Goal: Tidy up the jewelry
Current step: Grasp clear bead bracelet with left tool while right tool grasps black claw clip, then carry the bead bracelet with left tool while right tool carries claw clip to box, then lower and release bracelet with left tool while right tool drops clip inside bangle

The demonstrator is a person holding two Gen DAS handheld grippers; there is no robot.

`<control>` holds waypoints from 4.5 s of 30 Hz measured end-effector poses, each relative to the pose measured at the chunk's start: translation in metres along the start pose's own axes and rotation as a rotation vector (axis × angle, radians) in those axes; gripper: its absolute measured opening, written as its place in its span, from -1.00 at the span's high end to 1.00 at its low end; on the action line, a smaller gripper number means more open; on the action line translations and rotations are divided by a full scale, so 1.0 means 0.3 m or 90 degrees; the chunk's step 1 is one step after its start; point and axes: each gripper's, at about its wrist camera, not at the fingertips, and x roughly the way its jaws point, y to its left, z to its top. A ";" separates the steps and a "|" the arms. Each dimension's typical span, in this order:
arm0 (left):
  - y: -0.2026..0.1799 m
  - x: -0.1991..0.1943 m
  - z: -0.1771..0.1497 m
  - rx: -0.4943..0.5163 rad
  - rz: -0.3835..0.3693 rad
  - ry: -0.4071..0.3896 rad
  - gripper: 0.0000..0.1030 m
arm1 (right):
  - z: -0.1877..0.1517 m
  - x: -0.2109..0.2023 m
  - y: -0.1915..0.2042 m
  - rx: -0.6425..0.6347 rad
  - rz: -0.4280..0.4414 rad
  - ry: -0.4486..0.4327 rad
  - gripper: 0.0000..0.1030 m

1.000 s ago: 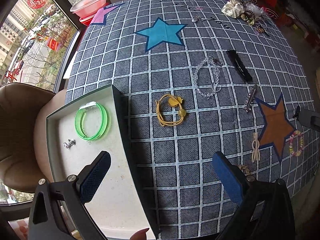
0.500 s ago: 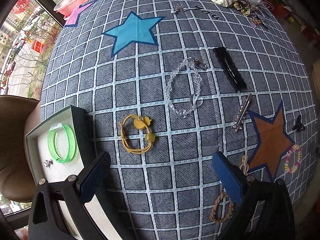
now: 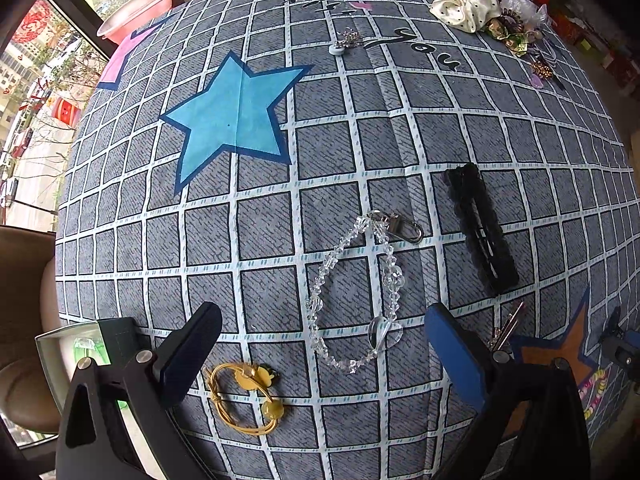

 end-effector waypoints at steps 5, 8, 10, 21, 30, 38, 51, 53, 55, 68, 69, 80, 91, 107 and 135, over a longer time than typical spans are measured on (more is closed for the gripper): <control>-0.001 0.039 0.013 0.012 -0.014 0.012 -0.86 | 0.027 0.057 -0.007 0.001 -0.011 0.011 -0.71; 0.011 0.041 0.010 -0.002 -0.031 0.014 -0.76 | 0.032 0.066 -0.004 -0.003 -0.026 0.002 -0.67; 0.006 0.037 0.006 -0.008 -0.052 0.013 -0.58 | 0.037 0.072 0.002 -0.007 -0.039 -0.003 -0.59; -0.087 -0.055 -0.015 0.035 -0.081 -0.009 0.62 | 0.015 0.015 0.057 -0.028 -0.061 -0.039 0.48; -0.098 -0.213 -0.108 0.033 -0.114 -0.045 0.71 | -0.026 -0.115 0.047 -0.045 -0.001 -0.051 0.53; -0.063 -0.294 -0.179 0.027 -0.132 -0.062 0.71 | -0.060 -0.220 0.073 -0.056 0.035 -0.057 0.53; 0.144 -0.446 -0.279 -0.023 -0.153 -0.122 0.71 | -0.154 -0.284 0.269 -0.122 0.062 -0.074 0.53; 0.183 -0.466 -0.302 -0.033 -0.154 -0.130 0.71 | -0.167 -0.289 0.317 -0.140 0.067 -0.077 0.53; 0.224 -0.482 -0.330 -0.045 -0.149 -0.138 0.71 | -0.172 -0.282 0.351 -0.160 0.072 -0.077 0.53; 0.558 -0.503 -0.568 -0.169 -0.103 -0.147 0.71 | -0.270 -0.245 0.818 -0.348 0.110 -0.054 0.53; 0.582 -0.498 -0.587 -0.179 -0.099 -0.145 0.71 | -0.286 -0.240 0.860 -0.365 0.114 -0.051 0.53; 0.759 -0.386 -0.688 -0.250 -0.093 -0.113 0.71 | -0.436 -0.160 1.273 -0.515 0.142 -0.019 0.53; 0.877 -0.240 -0.650 -0.309 -0.095 -0.110 0.72 | -0.439 -0.026 1.497 -0.559 0.138 0.005 0.53; 0.893 -0.066 -0.673 -0.307 -0.010 -0.038 0.71 | -0.420 0.181 1.620 -0.567 0.097 0.047 0.53; 0.815 -0.153 -0.698 -0.275 0.054 -0.016 0.71 | -0.367 -0.041 1.399 -0.493 0.182 0.012 -0.16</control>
